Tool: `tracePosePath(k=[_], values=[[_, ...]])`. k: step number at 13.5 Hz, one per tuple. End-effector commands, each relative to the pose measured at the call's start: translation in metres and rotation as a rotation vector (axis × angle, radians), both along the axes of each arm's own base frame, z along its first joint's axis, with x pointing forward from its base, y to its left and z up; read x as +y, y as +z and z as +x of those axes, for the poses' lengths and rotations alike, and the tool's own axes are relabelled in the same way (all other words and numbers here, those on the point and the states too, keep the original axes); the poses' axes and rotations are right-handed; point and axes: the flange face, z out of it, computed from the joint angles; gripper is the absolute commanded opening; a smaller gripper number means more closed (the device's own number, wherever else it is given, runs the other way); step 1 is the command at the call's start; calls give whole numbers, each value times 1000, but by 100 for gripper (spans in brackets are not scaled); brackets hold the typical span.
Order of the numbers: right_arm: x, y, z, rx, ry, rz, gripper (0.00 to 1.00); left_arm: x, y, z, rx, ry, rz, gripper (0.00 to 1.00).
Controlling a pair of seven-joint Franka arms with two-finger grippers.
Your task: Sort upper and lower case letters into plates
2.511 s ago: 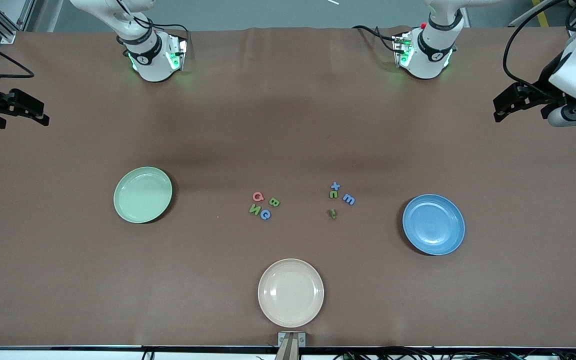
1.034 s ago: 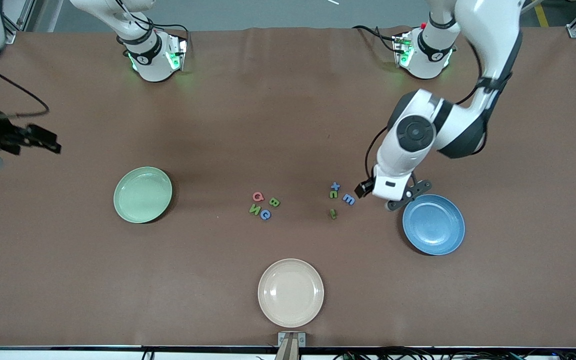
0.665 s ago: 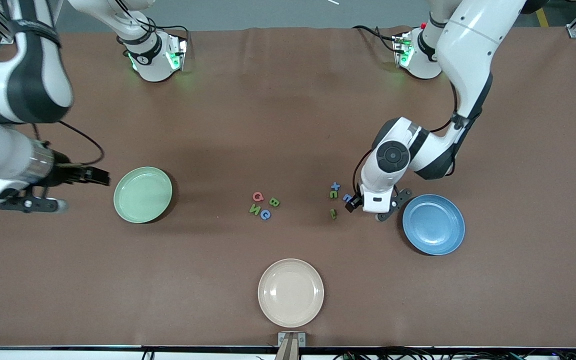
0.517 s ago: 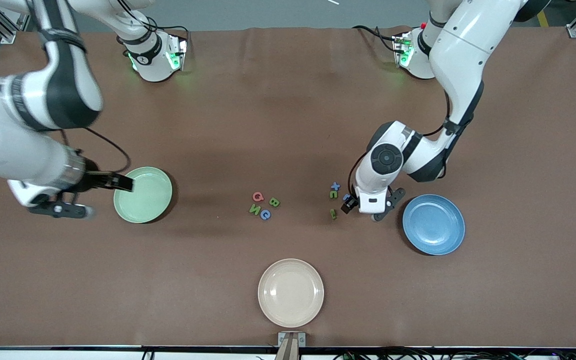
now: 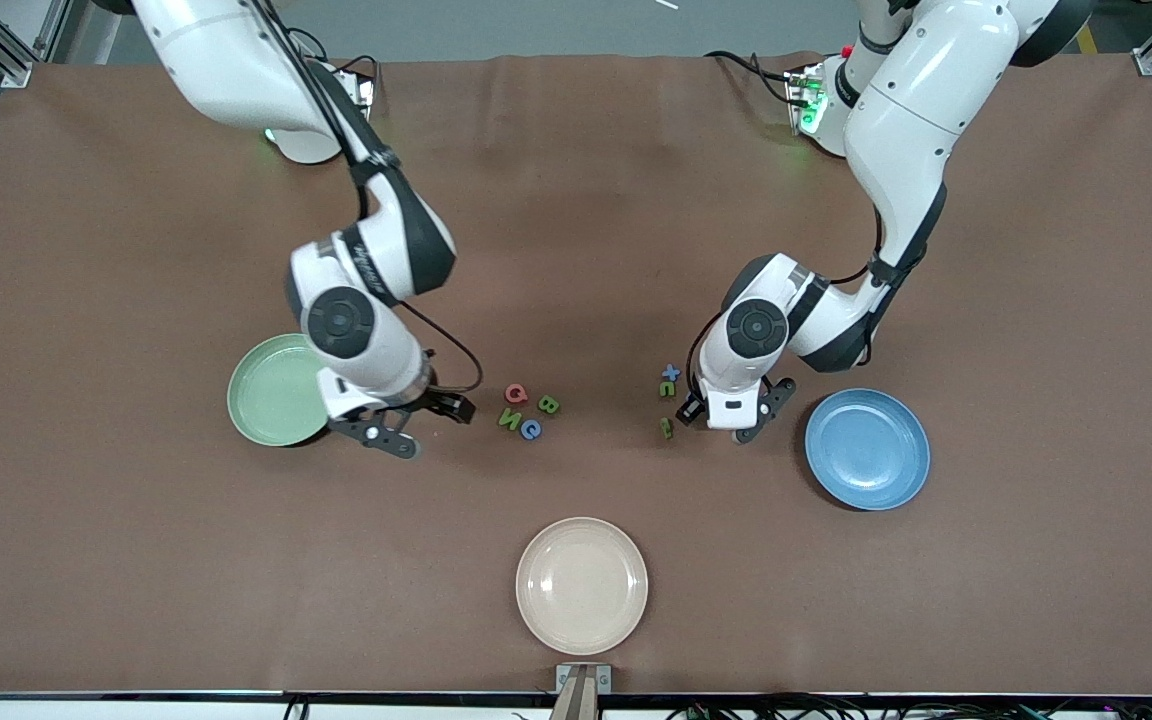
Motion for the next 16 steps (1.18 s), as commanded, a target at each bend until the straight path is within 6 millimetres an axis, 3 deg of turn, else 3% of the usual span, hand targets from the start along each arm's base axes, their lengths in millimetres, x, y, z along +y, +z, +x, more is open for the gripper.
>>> tracePosePath(k=[1,2,5,7,8,12,13,14,15,16], values=[[19,-31,5,-41,-51,14,98,-2,-3,4,-16,-16,10,18],[26,-40,4,-45,-53,12,98,-2,0,7,-25,-33,11,3],[50,-60,5,-55,-48,4,97,26,28,32,-76,-99,41,0],[57,-73,5,-70,-42,1,97,64,65,44,-50,-113,97,0],[57,-74,6,-80,-33,-3,97,87,73,47,-11,-139,128,0],[54,-83,6,-94,6,-46,97,192,85,91,-31,-227,138,0],[54,-84,6,-95,10,-50,97,207,81,94,-24,-266,145,0],[55,-89,4,-90,12,-53,97,228,65,97,-7,-269,148,2],[55,-91,3,-92,2,-53,97,247,54,100,-13,-255,149,23],[62,-91,-2,-96,5,-58,97,253,50,101,-12,-246,147,71]])
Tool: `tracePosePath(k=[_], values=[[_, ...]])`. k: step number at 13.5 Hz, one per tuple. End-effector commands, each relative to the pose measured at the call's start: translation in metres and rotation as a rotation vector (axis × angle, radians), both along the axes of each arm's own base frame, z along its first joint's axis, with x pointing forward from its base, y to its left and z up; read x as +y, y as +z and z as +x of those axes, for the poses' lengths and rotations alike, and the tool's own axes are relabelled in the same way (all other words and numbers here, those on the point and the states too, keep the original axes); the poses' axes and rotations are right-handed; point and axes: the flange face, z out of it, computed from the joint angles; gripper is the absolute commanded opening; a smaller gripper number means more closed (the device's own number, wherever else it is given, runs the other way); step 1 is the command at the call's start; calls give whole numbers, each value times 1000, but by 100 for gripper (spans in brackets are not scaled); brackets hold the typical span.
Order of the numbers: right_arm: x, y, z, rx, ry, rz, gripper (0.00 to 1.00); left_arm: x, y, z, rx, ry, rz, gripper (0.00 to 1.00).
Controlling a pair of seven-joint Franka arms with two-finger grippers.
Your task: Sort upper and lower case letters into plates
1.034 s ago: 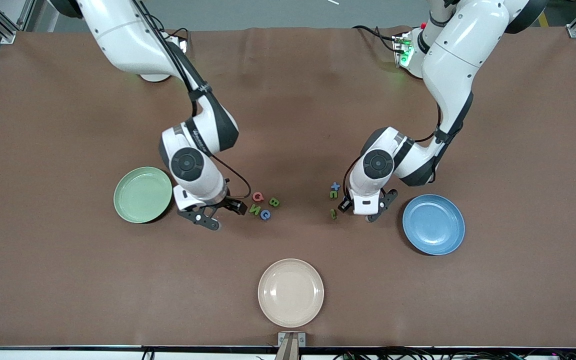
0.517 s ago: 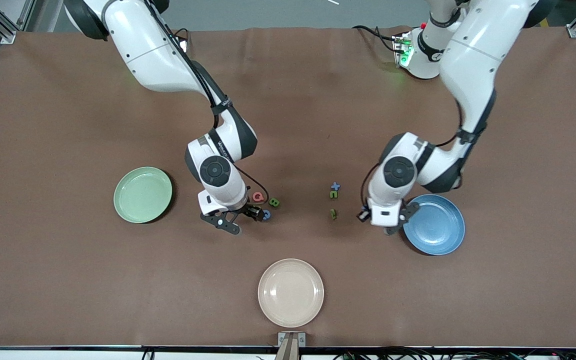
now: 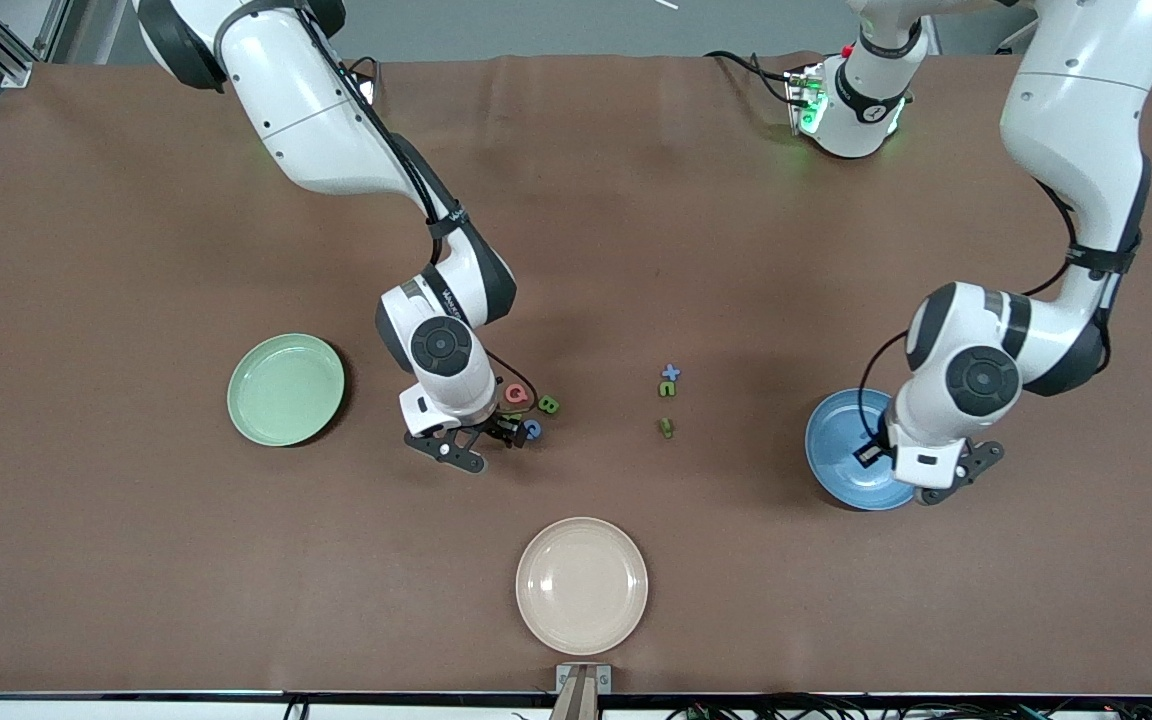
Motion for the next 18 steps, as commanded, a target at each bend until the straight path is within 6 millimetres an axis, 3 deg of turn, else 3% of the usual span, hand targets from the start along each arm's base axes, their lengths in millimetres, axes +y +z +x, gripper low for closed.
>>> tracePosePath(k=[1,3,4,6,8,9,11,12,14,16,18], values=[[13,-4,-6,-29,-7,-33,97,4,-15,4,-6,-6,1,100],[13,-6,-7,-32,-9,-44,97,-16,-8,8,-22,-12,-15,100],[17,-8,-11,-27,-8,-47,97,-36,2,16,-50,-39,-23,100],[23,-10,-18,-23,-14,-49,97,-83,15,21,-72,-79,-51,100],[29,-13,-24,-16,-8,-54,97,-140,36,6,-74,-116,-97,100],[29,-14,-26,-14,-20,-54,97,-160,42,2,-79,-127,-114,100],[28,-15,-28,-4,-25,-58,82,-220,33,-16,-69,-209,-129,98],[27,-17,-29,1,-25,-62,70,-243,31,-16,-77,-227,-144,92],[25,-19,-31,9,-31,-63,38,-275,6,-26,-56,-228,-154,77],[22,-19,-31,20,-39,-69,4,-299,-16,-39,-35,-218,-145,73],[11,-4,-22,28,-48,-74,0,-310,-31,-50,-18,-209,-133,66]])
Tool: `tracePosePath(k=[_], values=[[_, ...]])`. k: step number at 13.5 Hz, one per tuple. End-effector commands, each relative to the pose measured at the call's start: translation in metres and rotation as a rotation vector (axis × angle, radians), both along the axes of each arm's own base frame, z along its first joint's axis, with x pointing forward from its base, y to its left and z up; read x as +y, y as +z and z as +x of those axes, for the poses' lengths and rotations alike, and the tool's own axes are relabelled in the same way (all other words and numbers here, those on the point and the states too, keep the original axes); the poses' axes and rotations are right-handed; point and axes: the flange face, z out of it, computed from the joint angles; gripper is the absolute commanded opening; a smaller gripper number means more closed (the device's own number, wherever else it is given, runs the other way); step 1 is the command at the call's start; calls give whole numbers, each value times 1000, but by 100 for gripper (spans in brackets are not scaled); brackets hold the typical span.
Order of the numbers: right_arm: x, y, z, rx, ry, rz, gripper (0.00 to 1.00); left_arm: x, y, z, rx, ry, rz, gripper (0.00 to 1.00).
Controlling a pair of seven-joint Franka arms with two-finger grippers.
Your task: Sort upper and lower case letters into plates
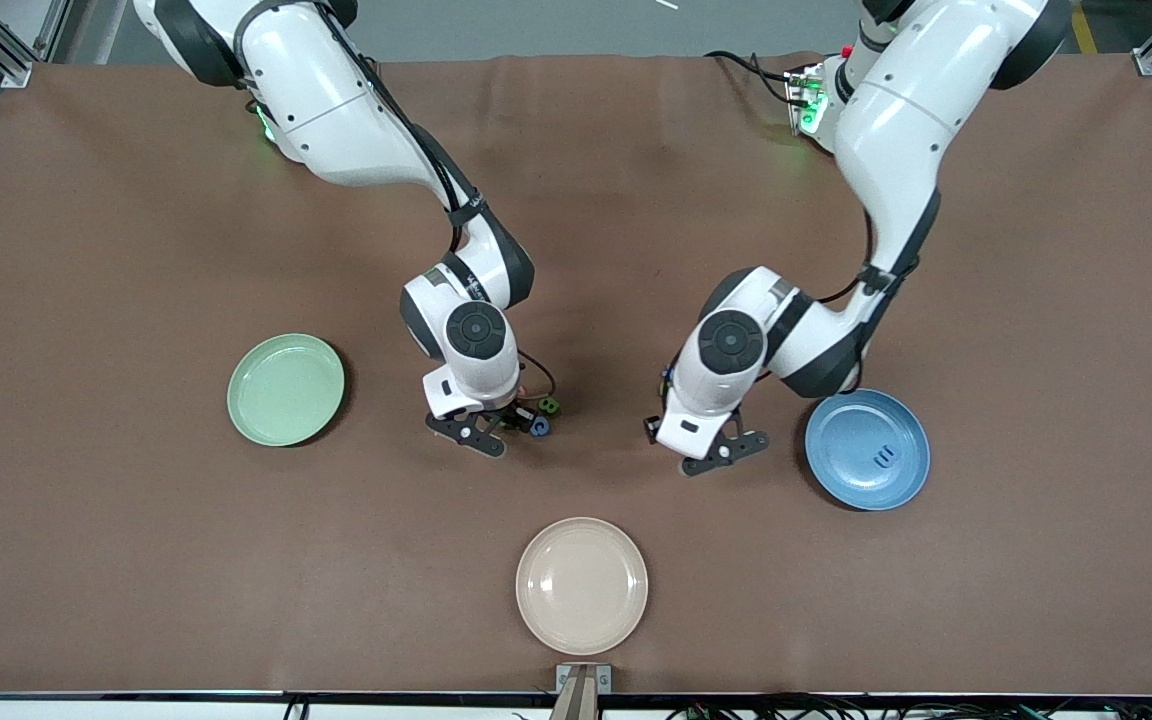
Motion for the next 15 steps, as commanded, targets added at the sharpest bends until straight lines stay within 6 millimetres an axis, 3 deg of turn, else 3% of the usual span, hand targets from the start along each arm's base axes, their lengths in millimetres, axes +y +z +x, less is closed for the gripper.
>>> tracePosePath(k=[1,3,6,9,10,11,13,15], values=[[-31,9,10,28,-32,-27,0,-7,-13,1,11,24,11,63],[-66,36,20,51,19,-28,0,-15,-28,-7,31,21,16,51],[-167,75,23,85,138,-23,0,-14,-38,-8,38,41,17,28],[-265,84,4,129,219,-12,0,-6,-29,0,25,51,12,2],[-291,83,-1,147,216,2,0,-3,-22,4,14,55,9,0],[-314,76,-8,173,237,26,0,11,-10,15,-5,75,10,0],[-354,57,-19,219,249,95,0,65,16,36,-20,109,48,0],[-369,45,-30,248,272,119,0,102,37,35,0,80,87,0]])
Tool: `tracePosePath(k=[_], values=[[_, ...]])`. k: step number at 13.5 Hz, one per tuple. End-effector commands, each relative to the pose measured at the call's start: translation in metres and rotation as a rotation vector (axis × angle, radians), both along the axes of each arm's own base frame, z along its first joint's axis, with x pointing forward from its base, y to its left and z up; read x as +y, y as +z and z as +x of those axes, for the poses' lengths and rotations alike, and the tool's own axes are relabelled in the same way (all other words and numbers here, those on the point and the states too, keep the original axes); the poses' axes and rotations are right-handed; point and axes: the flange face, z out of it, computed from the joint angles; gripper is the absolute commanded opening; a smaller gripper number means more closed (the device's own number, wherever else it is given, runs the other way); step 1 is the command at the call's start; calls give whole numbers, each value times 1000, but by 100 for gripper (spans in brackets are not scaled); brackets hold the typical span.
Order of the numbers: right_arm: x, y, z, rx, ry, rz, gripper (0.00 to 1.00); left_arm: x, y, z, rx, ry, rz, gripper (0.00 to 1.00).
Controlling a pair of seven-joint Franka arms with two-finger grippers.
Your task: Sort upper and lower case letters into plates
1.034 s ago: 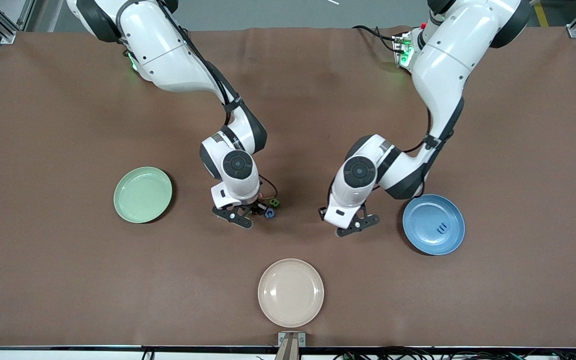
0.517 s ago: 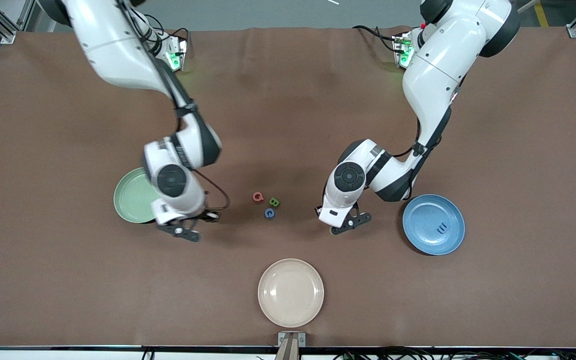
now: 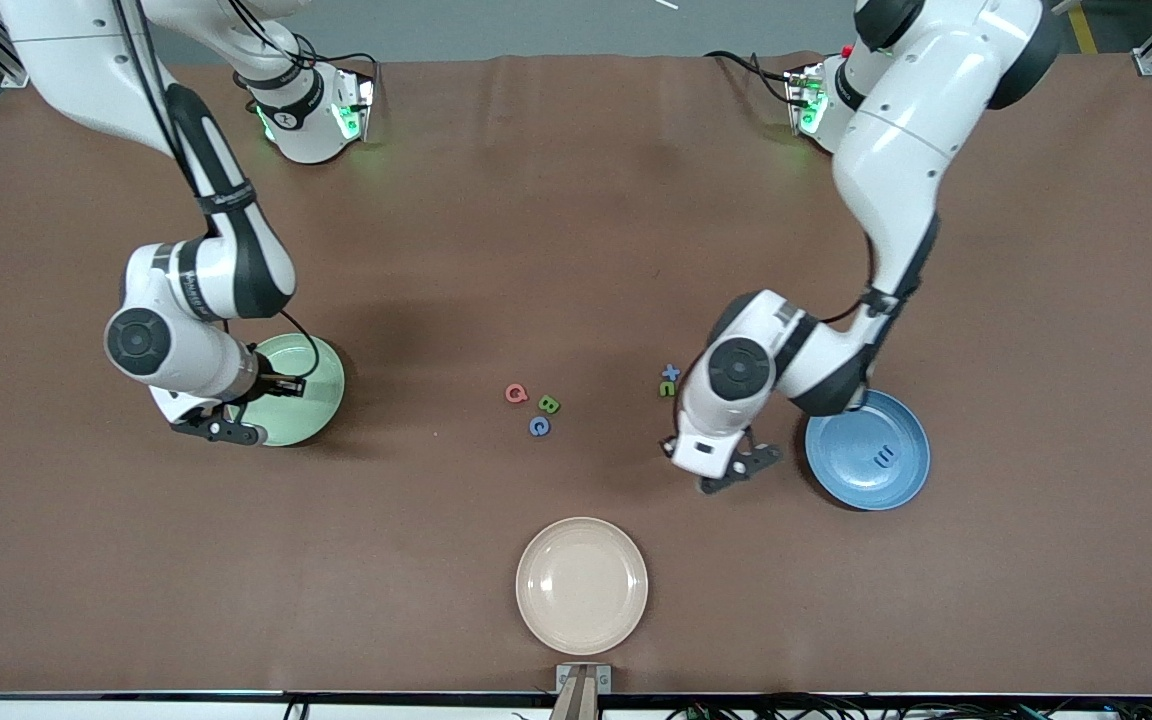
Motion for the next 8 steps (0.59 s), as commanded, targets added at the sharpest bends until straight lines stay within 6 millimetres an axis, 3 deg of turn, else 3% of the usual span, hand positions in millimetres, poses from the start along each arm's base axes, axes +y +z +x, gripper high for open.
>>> tracePosePath(k=[1,4,6,8], values=[[-9,-11,-22,27,29,39,0,69,40,-5,22,-27,66,0],[-10,-21,-26,42,41,40,1,135,43,-6,54,-31,88,0],[-10,-27,-26,44,42,39,2,162,27,-10,90,-4,96,1],[-11,-37,-25,39,41,37,5,189,3,-15,127,19,112,11]])
